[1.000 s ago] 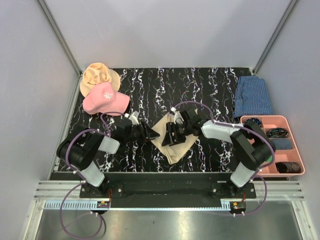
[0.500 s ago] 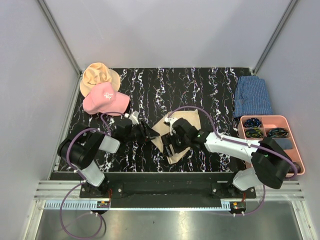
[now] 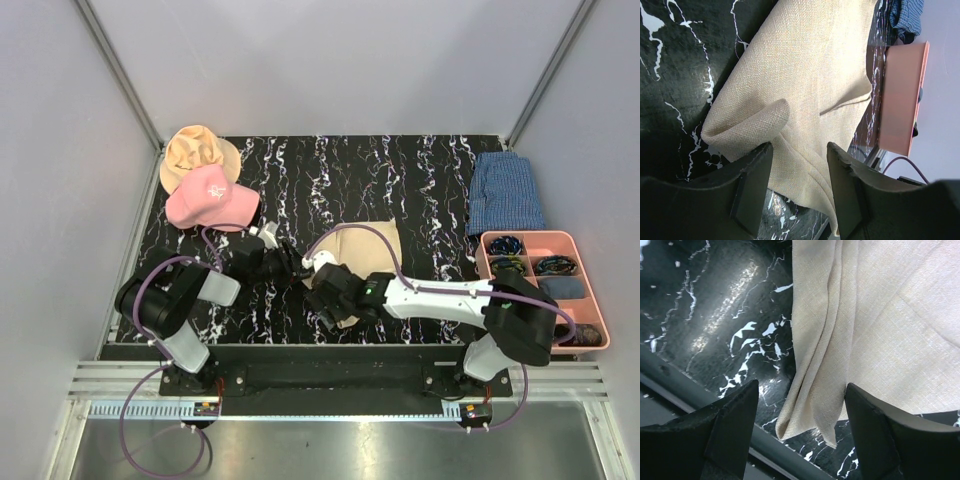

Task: Fold the napkin, place the utensils inside, and roll it up
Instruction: Roll the napkin with the utensil

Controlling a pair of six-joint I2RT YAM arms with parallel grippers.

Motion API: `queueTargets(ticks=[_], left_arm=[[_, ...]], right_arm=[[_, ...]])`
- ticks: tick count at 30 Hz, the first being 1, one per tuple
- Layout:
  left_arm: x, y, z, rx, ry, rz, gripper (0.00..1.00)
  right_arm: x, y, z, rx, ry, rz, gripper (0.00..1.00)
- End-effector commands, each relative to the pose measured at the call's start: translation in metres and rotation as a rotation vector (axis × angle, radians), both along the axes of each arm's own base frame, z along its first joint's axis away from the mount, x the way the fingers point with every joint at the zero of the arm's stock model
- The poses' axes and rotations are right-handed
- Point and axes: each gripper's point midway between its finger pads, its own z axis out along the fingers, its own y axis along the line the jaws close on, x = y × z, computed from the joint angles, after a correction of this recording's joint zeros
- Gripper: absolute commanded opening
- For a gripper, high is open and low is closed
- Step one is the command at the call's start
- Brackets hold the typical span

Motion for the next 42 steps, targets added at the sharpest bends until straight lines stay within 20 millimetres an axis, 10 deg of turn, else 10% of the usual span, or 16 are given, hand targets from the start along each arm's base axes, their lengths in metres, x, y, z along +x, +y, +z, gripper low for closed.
queueTargets(ticks=[1,8,22,42], left_arm=[[-0.011,0.020,-0.041,0.132,0.116,0.046,0.54],[-0.012,0.020,-0.042,0.137,0.126,0.045,0.54],[-0.010,0.023,-0.043,0.161,0.126,0.046,0.55],[-0.002,0.043,-0.049,0.194,0.147,0.092,0.55]], right_arm=[[0.014,-0.005,0.005,-0.109,-0.130,-0.036,0.77],[-0.002,-0.003,-0.005,-0.207,-0.172,0.006,0.73],[-0.025,-0.002,-0.014,-0.205,-0.061,0.084,0.15],[-0.053,-0.024,-0.055,0.082,0.601,0.026,0.08]])
